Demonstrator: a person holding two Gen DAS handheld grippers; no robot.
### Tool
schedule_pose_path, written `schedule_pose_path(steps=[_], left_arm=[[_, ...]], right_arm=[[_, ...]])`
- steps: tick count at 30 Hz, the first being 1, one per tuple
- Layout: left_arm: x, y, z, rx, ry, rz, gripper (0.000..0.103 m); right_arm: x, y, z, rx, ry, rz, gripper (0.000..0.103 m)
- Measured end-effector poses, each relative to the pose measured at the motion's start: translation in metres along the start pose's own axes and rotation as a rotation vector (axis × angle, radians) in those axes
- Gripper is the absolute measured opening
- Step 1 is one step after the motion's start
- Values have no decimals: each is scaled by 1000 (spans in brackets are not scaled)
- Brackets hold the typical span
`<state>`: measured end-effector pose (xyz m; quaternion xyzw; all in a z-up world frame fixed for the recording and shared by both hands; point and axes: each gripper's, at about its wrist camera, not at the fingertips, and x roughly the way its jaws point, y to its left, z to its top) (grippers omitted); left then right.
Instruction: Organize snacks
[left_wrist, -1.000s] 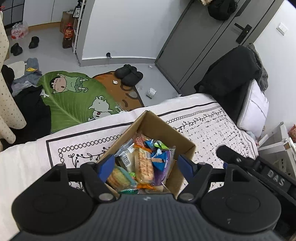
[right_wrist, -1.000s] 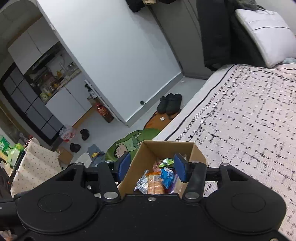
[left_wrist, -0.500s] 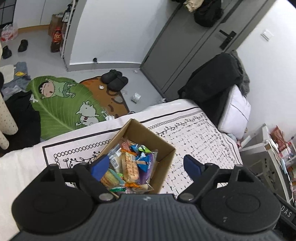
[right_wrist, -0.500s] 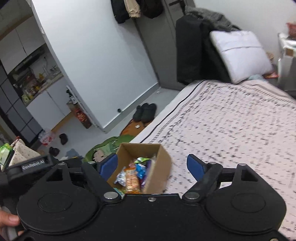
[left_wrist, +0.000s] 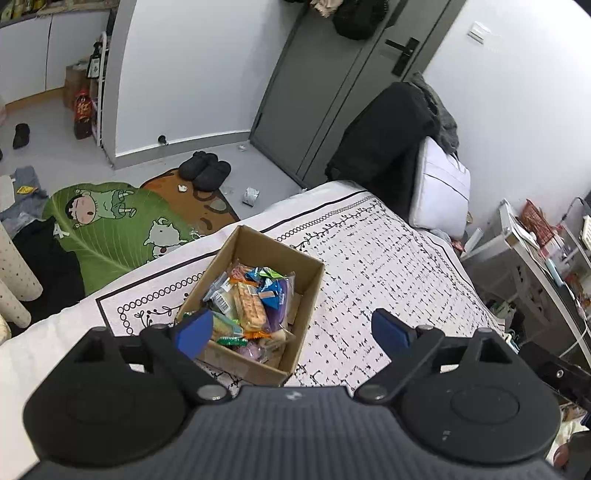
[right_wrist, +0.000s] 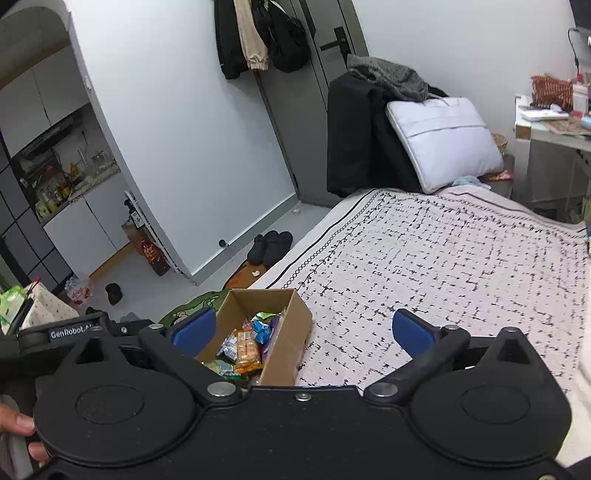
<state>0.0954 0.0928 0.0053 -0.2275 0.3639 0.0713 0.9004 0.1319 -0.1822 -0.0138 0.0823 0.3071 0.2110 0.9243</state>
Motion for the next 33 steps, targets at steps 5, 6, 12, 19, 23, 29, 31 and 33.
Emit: schedule_pose_path(steps=[5,6,12,19,23,29,31,33], left_arm=[[-20,-7,-10,47,-19,3,103],[-24,-9,-13,62,-23,1,103],[-43,-16,-29,126,-35,-2,103],[-61,-14,-46,171,-32,-15,103],[-70,-11,-56,199,-36,-26,103],[-81,-12,-69,252,-39,-51,103],[-84,-12,-73,263,-41,-53,103],[-86,-10,-76,272,-41,-53,103]], right_arm=[[-19,2,-9,-9,-19,-7,103],[-24,2,-12,-9,-23,-11,103],[-44,2,-26,2,-47,-22,103],[-61,2,-43,-1,-64,-58,103],[-70,3,-53,-18,-62,-70,103],[-81,0,-67,-14,-68,-93,103],[-85,0,-71,-17,-73,-98,103],[-89,0,-74,-21,-76,-103,103]])
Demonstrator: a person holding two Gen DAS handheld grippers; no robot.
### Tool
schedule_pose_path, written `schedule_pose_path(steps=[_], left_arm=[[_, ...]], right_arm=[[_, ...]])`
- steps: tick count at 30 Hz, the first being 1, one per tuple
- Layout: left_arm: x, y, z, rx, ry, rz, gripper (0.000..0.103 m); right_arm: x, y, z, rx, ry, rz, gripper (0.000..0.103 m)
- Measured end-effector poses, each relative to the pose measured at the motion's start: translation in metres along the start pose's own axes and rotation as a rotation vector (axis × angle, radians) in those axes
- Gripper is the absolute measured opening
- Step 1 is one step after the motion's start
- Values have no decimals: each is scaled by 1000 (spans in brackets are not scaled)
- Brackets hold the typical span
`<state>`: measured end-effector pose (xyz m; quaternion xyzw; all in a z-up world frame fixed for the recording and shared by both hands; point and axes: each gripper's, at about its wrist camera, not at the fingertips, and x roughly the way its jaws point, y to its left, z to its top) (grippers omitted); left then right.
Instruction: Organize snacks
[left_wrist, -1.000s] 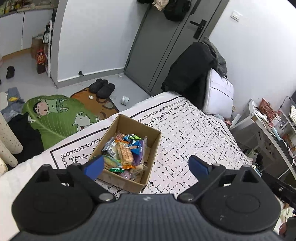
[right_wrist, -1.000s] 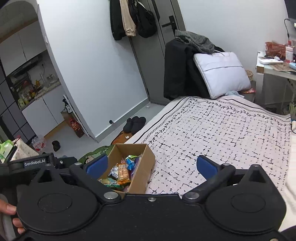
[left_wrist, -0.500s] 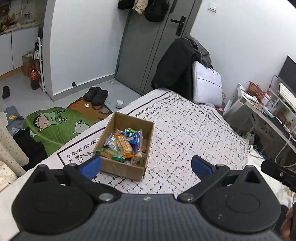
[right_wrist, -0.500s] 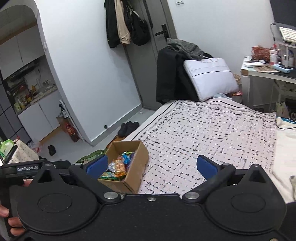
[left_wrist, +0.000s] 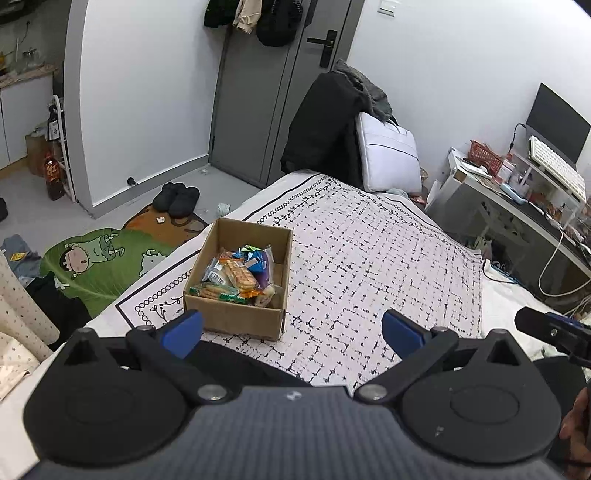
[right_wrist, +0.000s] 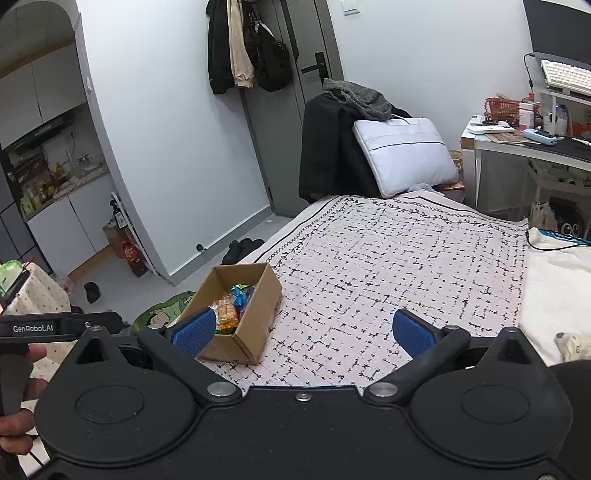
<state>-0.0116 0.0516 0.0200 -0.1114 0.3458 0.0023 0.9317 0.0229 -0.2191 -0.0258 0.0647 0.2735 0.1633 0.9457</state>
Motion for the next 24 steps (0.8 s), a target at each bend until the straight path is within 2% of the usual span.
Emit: schedule_pose_path(steps=[8,24], left_arm=[[0,1,-11,17,12,-5,103],[3,4,-13,20,17,9,103]], right_arm=[[-5,1,-10,-32,-2,13,103],[-2,-6,-13,-2,7,18,103]])
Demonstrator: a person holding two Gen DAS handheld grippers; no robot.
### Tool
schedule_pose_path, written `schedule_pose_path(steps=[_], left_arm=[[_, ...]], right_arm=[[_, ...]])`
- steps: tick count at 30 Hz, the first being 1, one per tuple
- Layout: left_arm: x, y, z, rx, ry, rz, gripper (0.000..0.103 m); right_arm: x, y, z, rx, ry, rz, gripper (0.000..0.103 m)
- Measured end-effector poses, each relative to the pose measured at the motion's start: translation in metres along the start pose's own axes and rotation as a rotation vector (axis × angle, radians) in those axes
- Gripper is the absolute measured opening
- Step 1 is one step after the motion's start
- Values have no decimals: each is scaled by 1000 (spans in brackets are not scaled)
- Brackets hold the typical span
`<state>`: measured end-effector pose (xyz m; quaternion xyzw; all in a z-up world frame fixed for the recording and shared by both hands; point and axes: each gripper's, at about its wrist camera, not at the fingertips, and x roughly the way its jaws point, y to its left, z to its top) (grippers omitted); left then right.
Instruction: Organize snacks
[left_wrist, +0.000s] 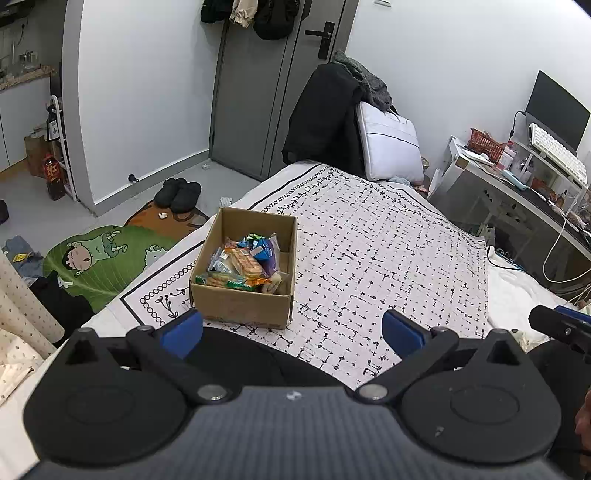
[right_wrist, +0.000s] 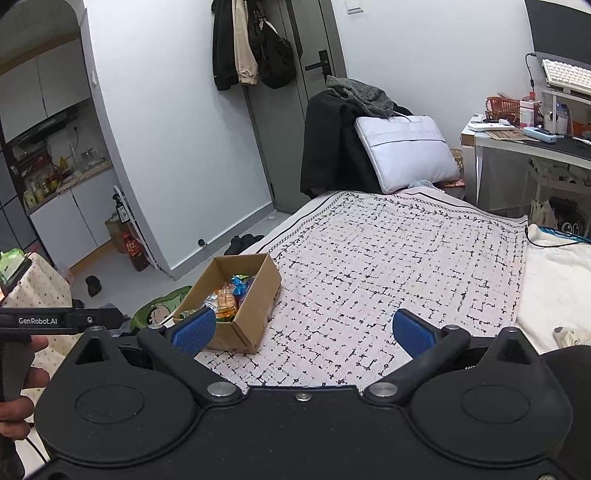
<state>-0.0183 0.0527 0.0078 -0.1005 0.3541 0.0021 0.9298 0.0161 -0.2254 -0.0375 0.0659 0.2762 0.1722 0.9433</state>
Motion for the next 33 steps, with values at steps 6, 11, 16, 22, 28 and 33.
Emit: schedule_pose_path(steps=[6,11,16,22,28,33], left_arm=[[0,-2,-1,8,-1,2,103],[-2,-4,0,16,-6,0,103],[-4,-6,0,21,-12,-3,103],[-5,-6,0,21,-12,0,103],[-7,-4,-1,18,-13,2,103],[-7,-4,0,17,-16,2,103]], right_arm=[[0,-1,-1,5,-1,5,103],[0,-1,0,5,-1,7,103],[-1,0,0,7,-4,7,103],[0,-2,0,7,-5,6,103],[-2,-2,1,3,-8,6,103],[-2,-2,2,2,-9,6,103]])
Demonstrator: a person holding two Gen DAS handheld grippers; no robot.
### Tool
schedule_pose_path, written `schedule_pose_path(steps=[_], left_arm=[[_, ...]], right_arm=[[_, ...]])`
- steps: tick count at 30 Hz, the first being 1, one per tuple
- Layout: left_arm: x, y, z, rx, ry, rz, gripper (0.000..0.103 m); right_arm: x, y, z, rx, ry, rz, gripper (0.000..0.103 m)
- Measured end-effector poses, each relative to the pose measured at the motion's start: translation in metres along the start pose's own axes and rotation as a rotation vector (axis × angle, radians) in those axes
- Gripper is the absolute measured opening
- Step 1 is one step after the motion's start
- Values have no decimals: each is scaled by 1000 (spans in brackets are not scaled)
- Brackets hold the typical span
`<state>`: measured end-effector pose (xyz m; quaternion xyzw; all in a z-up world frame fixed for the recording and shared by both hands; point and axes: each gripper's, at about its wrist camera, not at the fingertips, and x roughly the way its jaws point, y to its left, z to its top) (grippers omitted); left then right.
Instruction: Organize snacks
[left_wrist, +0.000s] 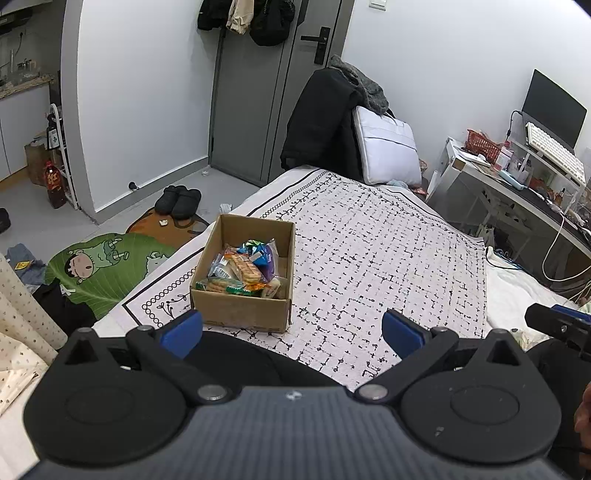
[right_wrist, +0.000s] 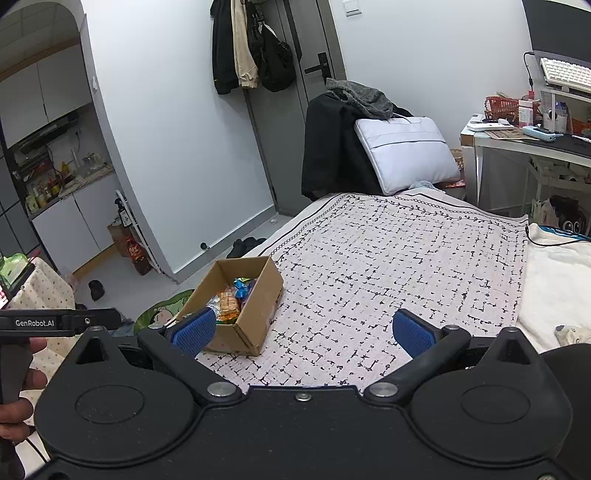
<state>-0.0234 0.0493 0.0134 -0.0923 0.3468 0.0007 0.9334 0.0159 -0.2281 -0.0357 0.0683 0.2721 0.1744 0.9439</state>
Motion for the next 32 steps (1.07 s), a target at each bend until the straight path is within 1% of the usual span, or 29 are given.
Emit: schedule_pose_path(steps=[32], left_arm=[[-4,2,1,1,-6,6,103]], right_arm=[[3,-1,0,-6,10,3,103]])
